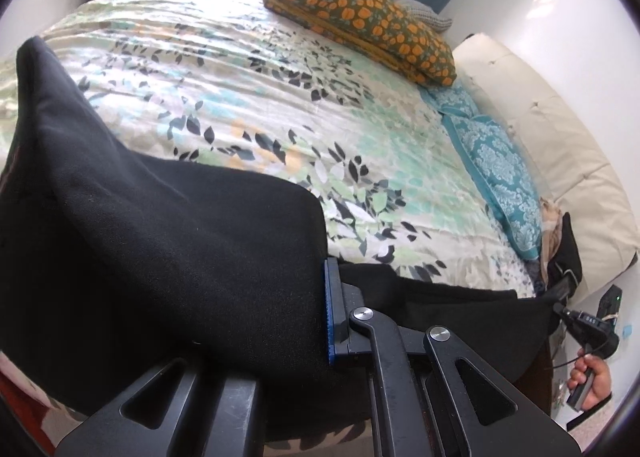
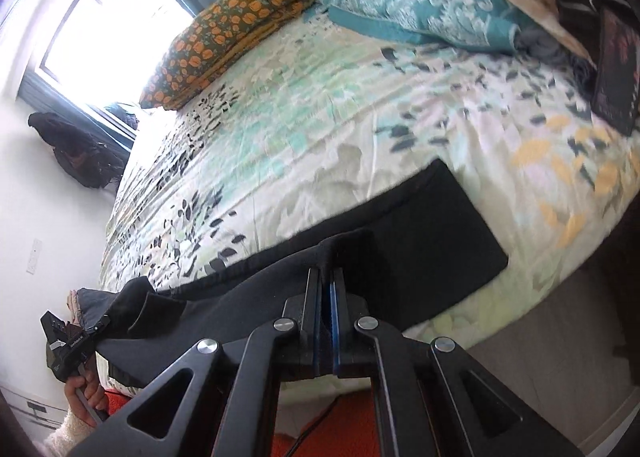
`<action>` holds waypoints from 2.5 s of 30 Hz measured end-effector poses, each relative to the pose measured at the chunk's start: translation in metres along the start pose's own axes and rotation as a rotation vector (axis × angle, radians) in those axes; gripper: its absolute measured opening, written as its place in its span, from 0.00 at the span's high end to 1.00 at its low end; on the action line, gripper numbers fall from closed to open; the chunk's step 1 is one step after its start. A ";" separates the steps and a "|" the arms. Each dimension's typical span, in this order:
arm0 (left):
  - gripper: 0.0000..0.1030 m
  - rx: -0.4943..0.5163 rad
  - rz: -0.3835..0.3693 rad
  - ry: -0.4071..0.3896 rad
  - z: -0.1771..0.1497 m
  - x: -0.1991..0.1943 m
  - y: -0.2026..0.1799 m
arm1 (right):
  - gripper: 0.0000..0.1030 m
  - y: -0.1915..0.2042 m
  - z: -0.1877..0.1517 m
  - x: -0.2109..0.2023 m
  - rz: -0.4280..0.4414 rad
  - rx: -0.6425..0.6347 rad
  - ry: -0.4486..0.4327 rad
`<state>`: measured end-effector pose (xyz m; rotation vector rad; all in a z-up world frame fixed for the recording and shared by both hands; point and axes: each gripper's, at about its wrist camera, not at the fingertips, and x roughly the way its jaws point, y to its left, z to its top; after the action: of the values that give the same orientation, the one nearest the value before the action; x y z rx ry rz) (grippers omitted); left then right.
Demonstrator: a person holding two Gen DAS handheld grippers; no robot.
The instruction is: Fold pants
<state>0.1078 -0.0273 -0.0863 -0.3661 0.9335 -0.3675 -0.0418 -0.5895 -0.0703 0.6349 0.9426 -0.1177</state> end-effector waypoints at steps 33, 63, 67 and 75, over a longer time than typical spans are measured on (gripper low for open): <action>0.41 0.261 0.098 0.354 -0.134 0.042 -0.035 | 0.50 -0.082 0.004 0.065 -0.403 -0.024 0.060; 0.28 0.088 0.359 0.016 -0.051 -0.053 0.161 | 0.32 0.439 -0.090 0.282 0.497 -0.350 0.552; 0.28 0.036 0.362 0.018 -0.044 -0.048 0.178 | 0.41 0.496 -0.101 0.334 0.409 -0.526 0.627; 0.29 0.085 0.373 0.041 -0.042 -0.037 0.175 | 0.96 0.549 -0.126 0.394 0.228 -0.848 0.728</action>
<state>0.0787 0.1368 -0.1631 -0.1020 0.9998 -0.0727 0.3007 -0.0045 -0.1820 -0.0388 1.4702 0.7325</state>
